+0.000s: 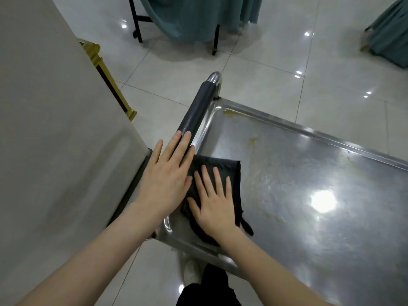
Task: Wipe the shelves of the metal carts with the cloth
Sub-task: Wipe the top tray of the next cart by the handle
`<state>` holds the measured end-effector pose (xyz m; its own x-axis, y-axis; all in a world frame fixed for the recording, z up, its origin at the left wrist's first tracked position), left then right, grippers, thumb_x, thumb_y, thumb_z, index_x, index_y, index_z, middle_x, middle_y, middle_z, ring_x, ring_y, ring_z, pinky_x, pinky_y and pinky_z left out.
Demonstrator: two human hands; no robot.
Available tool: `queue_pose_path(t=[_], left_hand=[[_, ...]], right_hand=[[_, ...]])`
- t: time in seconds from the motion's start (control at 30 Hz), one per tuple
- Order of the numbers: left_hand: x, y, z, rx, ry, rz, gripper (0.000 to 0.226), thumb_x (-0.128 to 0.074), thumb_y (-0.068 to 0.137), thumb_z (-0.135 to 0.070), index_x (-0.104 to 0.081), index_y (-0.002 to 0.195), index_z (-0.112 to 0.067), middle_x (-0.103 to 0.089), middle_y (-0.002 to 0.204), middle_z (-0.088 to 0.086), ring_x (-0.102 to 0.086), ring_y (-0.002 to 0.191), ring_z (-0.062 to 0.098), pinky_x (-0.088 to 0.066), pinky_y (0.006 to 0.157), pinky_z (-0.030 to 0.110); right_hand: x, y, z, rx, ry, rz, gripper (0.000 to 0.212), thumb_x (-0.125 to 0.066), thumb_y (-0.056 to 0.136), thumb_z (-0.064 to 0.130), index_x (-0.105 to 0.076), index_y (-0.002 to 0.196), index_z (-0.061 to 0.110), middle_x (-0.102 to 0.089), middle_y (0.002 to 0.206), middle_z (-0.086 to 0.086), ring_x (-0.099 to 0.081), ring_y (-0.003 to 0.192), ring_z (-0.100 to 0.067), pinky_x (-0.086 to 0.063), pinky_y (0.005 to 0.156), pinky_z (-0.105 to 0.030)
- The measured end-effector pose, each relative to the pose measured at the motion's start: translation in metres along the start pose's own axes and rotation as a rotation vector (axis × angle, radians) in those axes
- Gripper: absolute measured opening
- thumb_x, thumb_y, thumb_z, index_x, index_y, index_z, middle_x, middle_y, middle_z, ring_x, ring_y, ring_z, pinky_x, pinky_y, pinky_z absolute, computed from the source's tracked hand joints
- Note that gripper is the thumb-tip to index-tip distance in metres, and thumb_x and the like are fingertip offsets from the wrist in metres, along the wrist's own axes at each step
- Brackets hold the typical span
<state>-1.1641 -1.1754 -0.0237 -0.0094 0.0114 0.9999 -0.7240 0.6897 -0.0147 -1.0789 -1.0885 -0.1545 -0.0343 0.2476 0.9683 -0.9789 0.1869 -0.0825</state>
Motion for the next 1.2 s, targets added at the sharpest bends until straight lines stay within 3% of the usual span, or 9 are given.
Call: queue_pose_path(t=[0.13,0.2,0.3,0.4,0.53,0.67,0.87,0.97,1.2], left_hand=[[-0.003,0.009,-0.045,-0.021,-0.211,-0.125,0.052,-0.05,0.094,-0.029,-0.045,0.142,-0.009,-0.042,0.149,0.013,-0.029,0.145,0.026,-0.018,0.118,0.038],[-0.024,0.018,-0.055,0.016,-0.346,-0.087,0.049,-0.043,0.099,-0.029,-0.043,0.145,-0.015,-0.038,0.153,0.006,-0.026,0.145,0.017,-0.017,0.117,0.029],[-0.07,0.03,-0.034,0.302,-0.563,-0.027,0.051,-0.036,0.103,-0.03,-0.027,0.152,-0.023,-0.017,0.162,-0.005,-0.008,0.147,0.004,-0.003,0.114,0.015],[-0.107,0.033,-0.028,0.341,-0.414,0.03,0.053,-0.03,0.103,-0.032,-0.021,0.154,-0.02,-0.01,0.163,-0.002,0.001,0.15,0.01,0.005,0.121,0.028],[-0.113,0.026,-0.029,0.253,-0.338,-0.035,0.05,-0.027,0.101,-0.032,-0.041,0.145,-0.013,-0.03,0.157,0.008,-0.021,0.147,0.022,-0.022,0.119,0.047],[-0.12,0.011,-0.026,0.159,-0.436,-0.098,0.047,-0.031,0.1,-0.028,-0.044,0.143,-0.013,-0.036,0.154,0.005,-0.024,0.146,0.017,-0.023,0.119,0.045],[-0.124,0.008,-0.025,0.066,-0.452,-0.133,0.047,-0.033,0.101,-0.029,-0.045,0.143,-0.011,-0.039,0.152,0.006,-0.026,0.146,0.015,-0.022,0.12,0.036],[-0.127,0.013,-0.028,0.049,-0.468,-0.124,0.047,-0.032,0.102,-0.028,-0.046,0.143,-0.01,-0.042,0.151,0.006,-0.031,0.144,0.018,-0.027,0.119,0.04],[-0.122,0.011,-0.027,0.061,-0.459,-0.13,0.044,-0.039,0.1,-0.023,-0.048,0.14,-0.007,-0.046,0.148,0.01,-0.038,0.14,0.023,-0.026,0.117,0.033]], right_hand=[[-0.004,-0.042,-0.016,0.244,-0.002,0.04,0.065,-0.036,0.098,0.056,-0.023,0.155,0.027,-0.014,0.164,0.002,-0.001,0.151,-0.026,-0.014,0.117,-0.056],[0.004,-0.023,-0.033,0.212,-0.039,0.025,0.064,-0.034,0.098,0.057,-0.027,0.154,0.026,-0.02,0.162,0.002,-0.002,0.151,-0.024,-0.012,0.118,-0.054],[0.015,0.016,-0.056,0.029,-0.056,0.024,0.069,-0.03,0.098,0.058,-0.018,0.156,0.024,-0.009,0.164,0.003,0.0,0.151,-0.02,-0.008,0.119,-0.051],[0.013,0.017,-0.063,-0.026,-0.046,0.016,0.068,-0.027,0.099,0.057,-0.016,0.157,0.022,-0.006,0.164,0.002,0.001,0.151,-0.02,-0.008,0.12,-0.051],[0.004,-0.03,-0.063,0.04,-0.031,0.002,0.069,-0.031,0.098,0.056,-0.016,0.157,0.022,-0.007,0.165,0.001,-0.006,0.151,-0.022,-0.01,0.119,-0.052],[0.006,-0.031,-0.067,0.097,-0.024,0.019,0.073,-0.037,0.094,0.058,-0.017,0.157,0.025,-0.008,0.165,0.003,-0.006,0.151,-0.021,-0.012,0.118,-0.053],[0.029,0.073,-0.102,-0.167,-0.052,0.02,0.082,-0.034,0.084,0.06,-0.019,0.155,0.023,-0.013,0.163,0.0,-0.012,0.148,-0.024,-0.011,0.113,-0.056],[0.027,0.088,-0.107,-0.134,-0.097,0.028,0.079,-0.028,0.089,0.059,-0.013,0.157,0.021,-0.004,0.165,-0.001,0.0,0.151,-0.023,0.004,0.117,-0.059],[-0.001,-0.046,-0.058,-0.144,-0.09,-0.011,0.072,-0.02,0.099,0.061,-0.012,0.157,0.02,-0.003,0.165,-0.002,-0.001,0.151,-0.023,-0.006,0.118,-0.058]])
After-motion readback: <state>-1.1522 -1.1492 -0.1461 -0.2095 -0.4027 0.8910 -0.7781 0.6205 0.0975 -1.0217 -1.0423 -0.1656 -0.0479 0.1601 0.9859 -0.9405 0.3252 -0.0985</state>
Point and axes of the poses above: each hand's wrist, its own y-axis towards the middle knuckle, its own x-axis out of the back of the hand, z = x × y, the point moved 6 cm from there along y, towards the middle knuckle
